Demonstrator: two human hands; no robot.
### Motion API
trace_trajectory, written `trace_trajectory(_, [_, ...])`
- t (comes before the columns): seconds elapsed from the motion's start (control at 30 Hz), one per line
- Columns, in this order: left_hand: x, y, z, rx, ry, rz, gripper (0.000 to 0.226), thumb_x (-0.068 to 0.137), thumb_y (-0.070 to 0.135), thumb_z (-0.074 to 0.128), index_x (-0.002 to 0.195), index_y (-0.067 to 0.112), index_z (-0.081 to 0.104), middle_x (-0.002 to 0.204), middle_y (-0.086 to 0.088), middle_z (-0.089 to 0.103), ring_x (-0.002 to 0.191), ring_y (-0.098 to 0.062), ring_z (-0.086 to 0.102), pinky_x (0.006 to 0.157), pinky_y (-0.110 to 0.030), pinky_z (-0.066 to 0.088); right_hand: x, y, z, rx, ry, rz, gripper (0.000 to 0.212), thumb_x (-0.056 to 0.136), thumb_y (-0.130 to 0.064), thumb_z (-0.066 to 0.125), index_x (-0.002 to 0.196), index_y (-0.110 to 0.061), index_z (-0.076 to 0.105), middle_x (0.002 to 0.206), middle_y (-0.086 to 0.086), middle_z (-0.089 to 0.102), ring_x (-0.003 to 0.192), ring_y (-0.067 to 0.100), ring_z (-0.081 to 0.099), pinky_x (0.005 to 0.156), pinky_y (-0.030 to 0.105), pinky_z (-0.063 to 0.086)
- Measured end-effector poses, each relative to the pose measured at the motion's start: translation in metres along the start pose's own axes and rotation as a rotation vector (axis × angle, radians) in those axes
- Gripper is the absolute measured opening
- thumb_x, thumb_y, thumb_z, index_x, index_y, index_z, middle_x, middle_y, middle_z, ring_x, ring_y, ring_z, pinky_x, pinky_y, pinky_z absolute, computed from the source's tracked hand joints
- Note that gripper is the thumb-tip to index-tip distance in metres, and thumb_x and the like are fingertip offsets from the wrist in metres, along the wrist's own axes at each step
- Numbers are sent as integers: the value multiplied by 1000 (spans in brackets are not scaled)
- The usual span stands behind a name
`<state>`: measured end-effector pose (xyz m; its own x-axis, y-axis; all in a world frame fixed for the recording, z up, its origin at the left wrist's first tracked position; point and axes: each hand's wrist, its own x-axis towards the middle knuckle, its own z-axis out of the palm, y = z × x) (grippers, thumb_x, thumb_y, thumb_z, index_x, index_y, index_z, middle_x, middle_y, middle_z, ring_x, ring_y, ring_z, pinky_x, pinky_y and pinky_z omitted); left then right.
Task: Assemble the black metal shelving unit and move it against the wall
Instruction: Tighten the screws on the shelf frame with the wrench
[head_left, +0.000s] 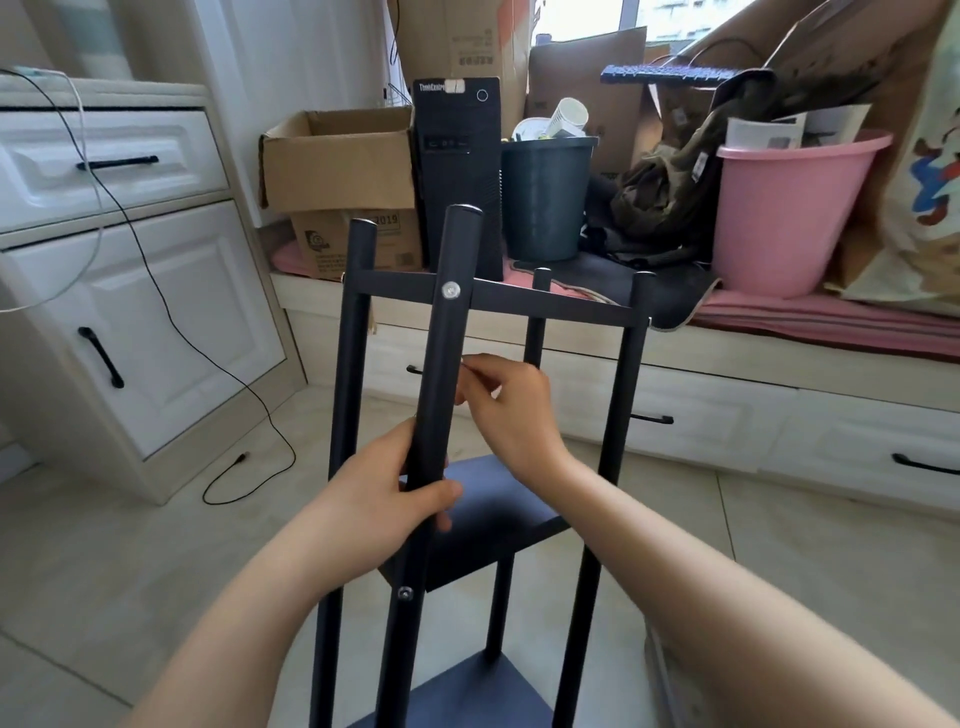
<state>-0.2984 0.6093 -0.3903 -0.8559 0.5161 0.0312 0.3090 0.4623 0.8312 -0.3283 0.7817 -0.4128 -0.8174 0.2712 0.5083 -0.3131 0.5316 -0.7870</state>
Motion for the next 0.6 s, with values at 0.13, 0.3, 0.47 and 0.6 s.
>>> trace_trajectory(0.13, [1,3,2,-12,-14,-2,14,92,15,68,93,17,55,77,-5,73,69,-11,72,68,-22,48,-4,-12,-33,119,-41,147,18,95,-17,62,83,-16,76,67,-7,71,55,-1,52,60,17,40])
trace_trajectory(0.3, [0,7,7,-62,-11,-29,14,92,18,69,98,16,57,81,-7,74,69,-11,73,52,-10,45,-21,-37,-66,284,-116,354,16,94,-18,63,86,-14,76,82,-2,77,69,7,56,50,16,44])
trace_trajectory(0.47, [0,10,18,-134,-27,-15,18,91,22,72,103,21,58,84,-4,75,71,-16,74,55,-14,50,-39,-52,-79,352,-160,373,15,94,-17,64,91,-13,78,96,-2,76,88,16,65,69,22,57])
trace_trajectory(0.6, [3,7,29,-159,-8,32,20,90,23,74,100,28,59,78,3,73,69,-17,74,68,-29,59,-43,-62,-85,386,-148,351,14,93,-16,65,93,-11,79,101,1,76,103,19,68,86,32,59])
